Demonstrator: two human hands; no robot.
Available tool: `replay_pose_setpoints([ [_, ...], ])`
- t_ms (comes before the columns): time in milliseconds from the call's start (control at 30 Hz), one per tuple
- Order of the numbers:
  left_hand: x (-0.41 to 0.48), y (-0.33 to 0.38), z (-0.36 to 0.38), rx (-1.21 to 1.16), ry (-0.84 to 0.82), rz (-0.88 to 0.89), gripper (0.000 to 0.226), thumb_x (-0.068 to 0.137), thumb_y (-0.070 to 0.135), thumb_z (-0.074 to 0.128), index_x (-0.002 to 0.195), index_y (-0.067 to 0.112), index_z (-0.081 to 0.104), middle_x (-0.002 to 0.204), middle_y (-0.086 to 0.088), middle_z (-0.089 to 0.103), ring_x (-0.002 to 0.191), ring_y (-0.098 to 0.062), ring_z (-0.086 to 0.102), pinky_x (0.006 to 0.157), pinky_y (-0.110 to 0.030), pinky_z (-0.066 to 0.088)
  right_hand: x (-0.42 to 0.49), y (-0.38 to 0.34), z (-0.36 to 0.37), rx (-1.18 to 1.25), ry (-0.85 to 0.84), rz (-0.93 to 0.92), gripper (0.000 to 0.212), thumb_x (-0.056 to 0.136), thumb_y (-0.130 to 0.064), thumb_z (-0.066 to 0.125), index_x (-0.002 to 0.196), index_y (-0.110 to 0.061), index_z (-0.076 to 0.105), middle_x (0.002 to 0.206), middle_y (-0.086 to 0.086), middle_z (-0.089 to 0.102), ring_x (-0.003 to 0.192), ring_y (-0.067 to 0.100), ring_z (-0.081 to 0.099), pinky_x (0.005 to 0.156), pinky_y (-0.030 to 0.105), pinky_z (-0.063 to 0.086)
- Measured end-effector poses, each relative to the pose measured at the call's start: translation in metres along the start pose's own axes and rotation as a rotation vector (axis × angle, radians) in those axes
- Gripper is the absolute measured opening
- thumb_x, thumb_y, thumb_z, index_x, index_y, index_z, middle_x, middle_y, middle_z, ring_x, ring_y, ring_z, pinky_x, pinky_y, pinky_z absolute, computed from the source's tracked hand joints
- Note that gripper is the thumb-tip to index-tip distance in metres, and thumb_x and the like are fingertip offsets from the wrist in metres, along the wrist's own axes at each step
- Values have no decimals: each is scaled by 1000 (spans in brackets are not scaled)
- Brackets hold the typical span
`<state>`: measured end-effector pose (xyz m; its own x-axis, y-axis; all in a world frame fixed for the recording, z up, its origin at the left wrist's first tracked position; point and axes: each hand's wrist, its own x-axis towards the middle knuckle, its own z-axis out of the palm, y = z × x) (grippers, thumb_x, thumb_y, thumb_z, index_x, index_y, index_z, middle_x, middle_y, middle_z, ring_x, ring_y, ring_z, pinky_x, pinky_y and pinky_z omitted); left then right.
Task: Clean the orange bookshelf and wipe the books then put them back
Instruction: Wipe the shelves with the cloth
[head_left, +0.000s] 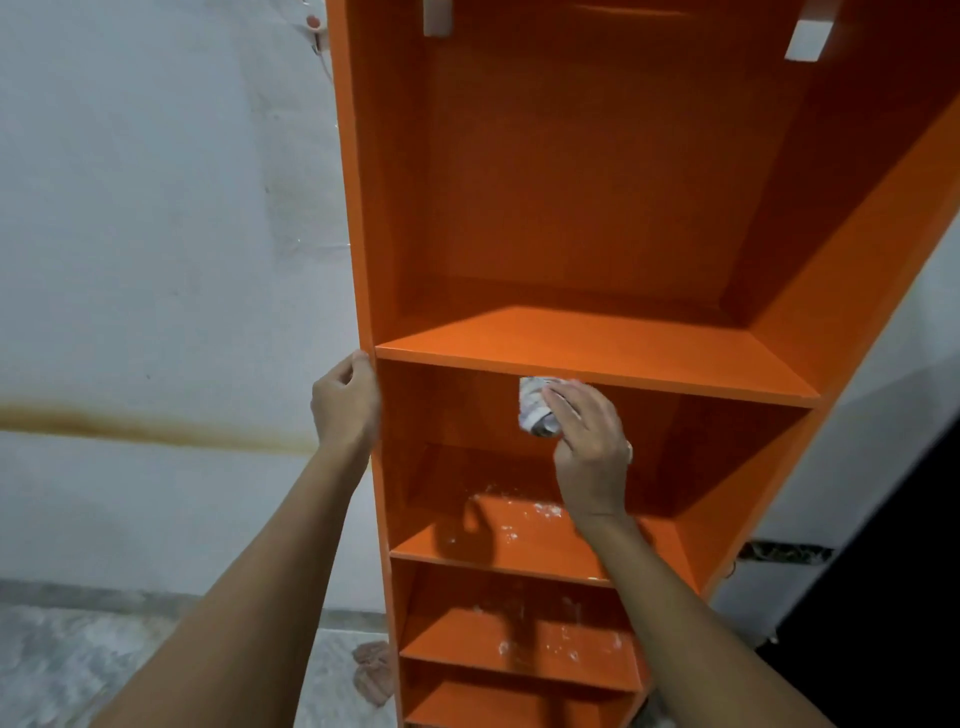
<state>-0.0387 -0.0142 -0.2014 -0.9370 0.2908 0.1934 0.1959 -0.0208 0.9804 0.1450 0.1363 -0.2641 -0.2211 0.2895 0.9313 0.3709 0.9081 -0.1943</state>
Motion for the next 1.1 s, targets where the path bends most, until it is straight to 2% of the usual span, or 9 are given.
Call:
replay_pose_setpoints([
  [200,-12,-32,7,21,7,-76,31,102,37,44,76,35,61,79,10,65,70,-12,60,74,-37,55,-40,9,-14,201,-381,442,62,73,21,46,124,-10,65,123,-4,61,120,12,48,103,28,41],
  [333,-19,-60,6,117,-22,-147,33,99,36,51,128,25,63,123,2,65,106,-21,64,91,-44,55,-45,20,4,382,-577,766,49,87,13,46,128,-8,63,128,4,61,120,16,54,98,24,43],
  [500,-23,-100,2,227,-77,-269,39,99,27,55,137,17,56,132,-9,62,116,-31,62,94,-46,53,-62,44,53,460,-731,1136,29,86,6,50,102,-6,71,98,23,70,78,21,59,65,31,44],
  [600,-25,-124,5,288,-100,-332,38,100,25,55,136,16,57,131,-10,63,115,-31,62,94,-46,52,-70,55,90,361,-836,1115,15,85,0,54,90,4,66,91,28,69,77,28,63,60,35,41],
  [667,-27,-139,7,321,-114,-343,37,99,25,55,135,15,58,130,-10,64,114,-31,63,95,-47,52,-70,63,117,297,-969,1074,27,93,-9,52,108,9,66,109,28,67,101,38,65,72,41,51],
  [767,-29,-165,11,381,-115,-323,36,99,26,55,132,12,61,129,-9,64,115,-31,62,96,-48,51,-67,68,160,303,-1226,962,33,99,-13,49,124,2,62,127,24,61,112,31,61,70,15,51],
  [867,-33,-188,12,418,-114,-267,32,99,23,55,126,10,66,121,-8,69,107,-28,67,89,-42,55,-63,75,194,401,-1152,633,40,81,-9,70,119,-22,68,119,3,68,101,16,65,78,24,56],
  [933,-33,-208,14,456,-109,-199,27,98,20,55,119,10,69,112,-7,72,99,-23,69,81,-34,56,-63,81,223,439,-1210,409,49,79,-2,67,123,-22,66,124,2,65,107,13,62,83,23,53],
  [1100,-34,-232,14,567,-84,-34,21,98,19,55,108,11,72,96,-1,74,81,-12,66,63,-10,42,-74,98,295,392,-1182,284,45,87,-8,54,131,-16,62,130,5,63,119,19,60,94,28,49],
])
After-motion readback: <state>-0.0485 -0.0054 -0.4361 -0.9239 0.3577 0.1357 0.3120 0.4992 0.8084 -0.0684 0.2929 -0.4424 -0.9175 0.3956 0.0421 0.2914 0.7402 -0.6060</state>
